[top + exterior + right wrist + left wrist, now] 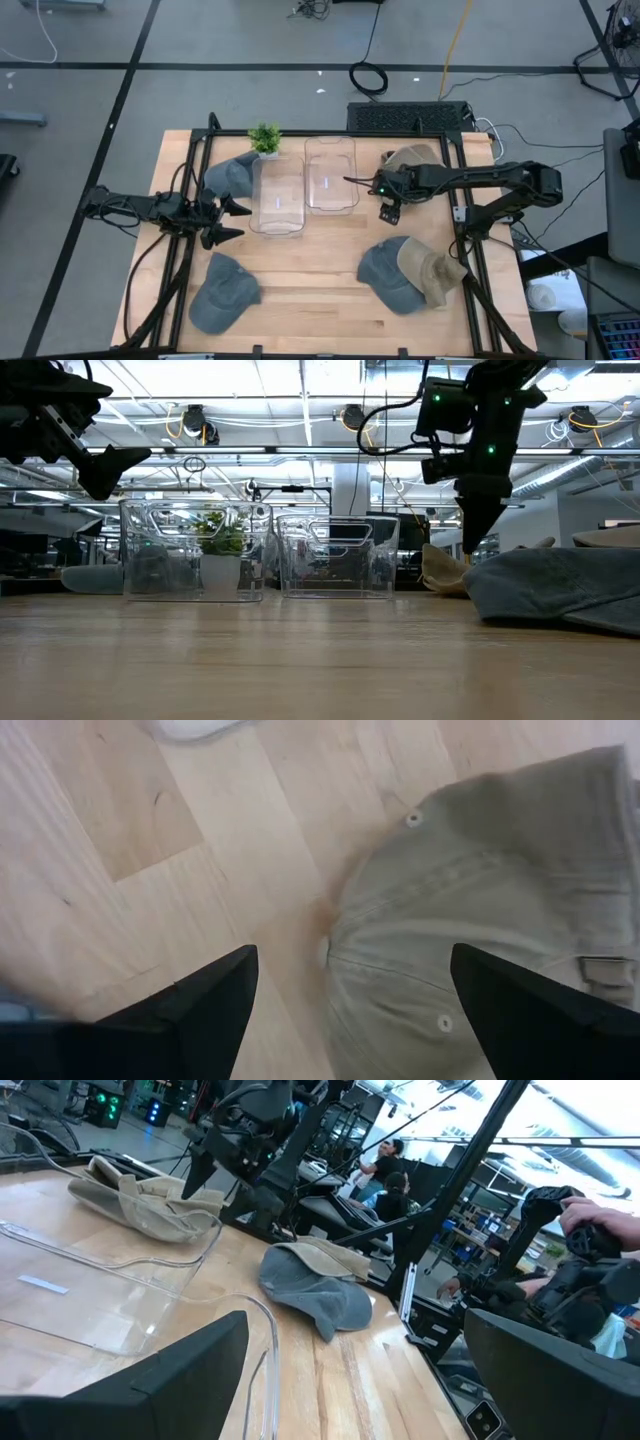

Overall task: Pick & Place hat
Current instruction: Put the top brown cap into the right transparent bin

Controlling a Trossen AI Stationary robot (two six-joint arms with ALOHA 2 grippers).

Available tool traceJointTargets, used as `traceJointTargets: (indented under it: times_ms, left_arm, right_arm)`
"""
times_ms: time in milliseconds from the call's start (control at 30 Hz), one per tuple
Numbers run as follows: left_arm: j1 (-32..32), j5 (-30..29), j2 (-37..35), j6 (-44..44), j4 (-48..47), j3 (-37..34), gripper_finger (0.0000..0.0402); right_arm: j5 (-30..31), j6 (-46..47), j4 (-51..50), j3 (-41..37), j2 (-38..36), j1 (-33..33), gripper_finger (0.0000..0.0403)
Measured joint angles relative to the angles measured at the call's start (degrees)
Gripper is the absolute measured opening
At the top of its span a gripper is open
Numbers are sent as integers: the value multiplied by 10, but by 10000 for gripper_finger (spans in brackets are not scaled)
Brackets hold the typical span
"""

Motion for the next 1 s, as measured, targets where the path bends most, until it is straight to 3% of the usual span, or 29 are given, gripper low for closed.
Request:
traceJointTargets:
  times_ms: [300,767,867,1000]
  left_arm:
    - [0,0,0,0,0,0,381]
    - [0,0,0,0,0,0,381]
    - [0,0,0,0,0,0,381]
    - [0,0,0,0,0,0,381]
  right_arm:
    - [-32,1,72,-55,0,-9,318]
    - [-12,-10,182,-153,0,-14,315]
    - [-8,-11,187,-156,0,-14,290]
    - [15,-11,190,-156,0,-14,227]
